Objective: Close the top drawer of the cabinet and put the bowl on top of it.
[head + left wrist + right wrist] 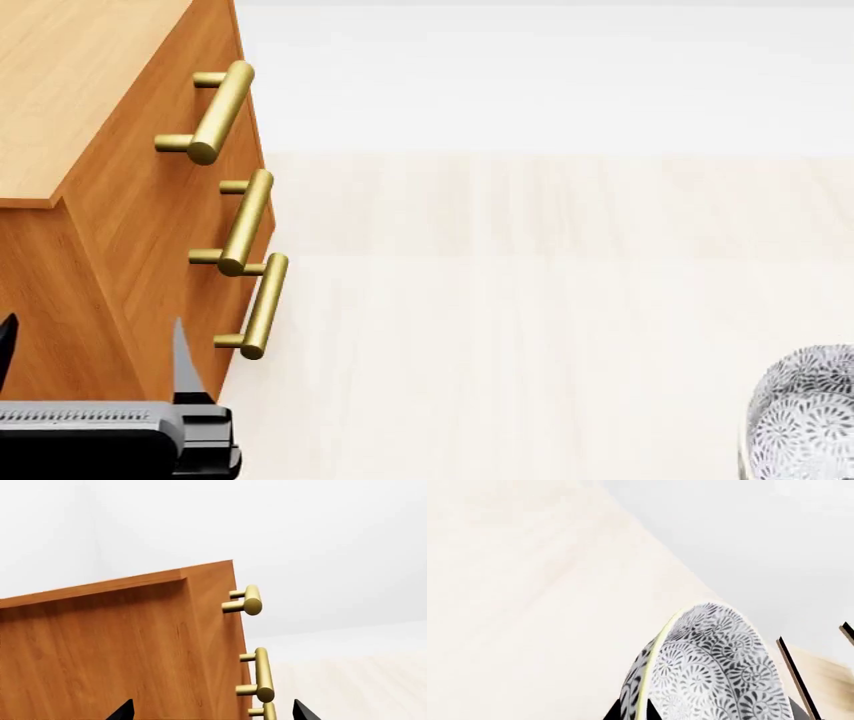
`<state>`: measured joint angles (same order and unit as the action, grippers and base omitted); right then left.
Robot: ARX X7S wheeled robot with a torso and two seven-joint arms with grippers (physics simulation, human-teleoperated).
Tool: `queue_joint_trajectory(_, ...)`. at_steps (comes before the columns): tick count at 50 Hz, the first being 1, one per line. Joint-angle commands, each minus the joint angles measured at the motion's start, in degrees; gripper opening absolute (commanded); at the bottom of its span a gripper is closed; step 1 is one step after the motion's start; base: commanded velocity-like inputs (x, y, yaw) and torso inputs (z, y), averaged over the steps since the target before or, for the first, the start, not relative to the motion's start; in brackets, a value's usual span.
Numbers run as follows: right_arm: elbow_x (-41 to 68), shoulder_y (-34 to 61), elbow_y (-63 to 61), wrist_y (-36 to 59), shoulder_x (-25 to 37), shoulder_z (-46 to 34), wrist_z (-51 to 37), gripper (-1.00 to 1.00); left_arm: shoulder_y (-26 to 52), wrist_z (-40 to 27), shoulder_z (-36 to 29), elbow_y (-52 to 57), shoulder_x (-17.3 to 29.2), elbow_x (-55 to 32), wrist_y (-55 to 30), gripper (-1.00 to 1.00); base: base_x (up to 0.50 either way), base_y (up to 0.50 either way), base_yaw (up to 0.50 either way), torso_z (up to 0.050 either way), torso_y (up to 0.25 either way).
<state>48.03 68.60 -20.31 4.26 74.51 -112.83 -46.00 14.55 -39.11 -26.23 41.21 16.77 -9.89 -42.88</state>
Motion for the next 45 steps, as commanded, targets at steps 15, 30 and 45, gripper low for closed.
queue_joint_trajectory(15, 7.98, 21.40, -14.64, 2.16, 3.54, 16.86, 2.31, -1.00, 0.03, -0.66, 0.88, -0.48, 0.24, -0.55, -0.10, 1.00, 0.00, 0.00, 0.00, 0.000, 0.000)
queue_joint_trajectory(30, 24.40, 40.84, -12.10, 17.45, -7.45, 28.41, 3.69, -1.00, -0.03, 0.04, 3.18, 0.33, 0.24, -3.08, -0.03, 1.00, 0.00, 0.00, 0.00, 0.004, 0.120)
queue_joint_trajectory(45, 28.81, 48.95, -4.77, 22.77, -17.92, 32.41, 4.63, -1.00, -0.14, 0.67, 4.74, 1.19, 0.17, -5.45, -0.50, 1.00, 0.00, 0.00, 0.00, 0.009, 0.240)
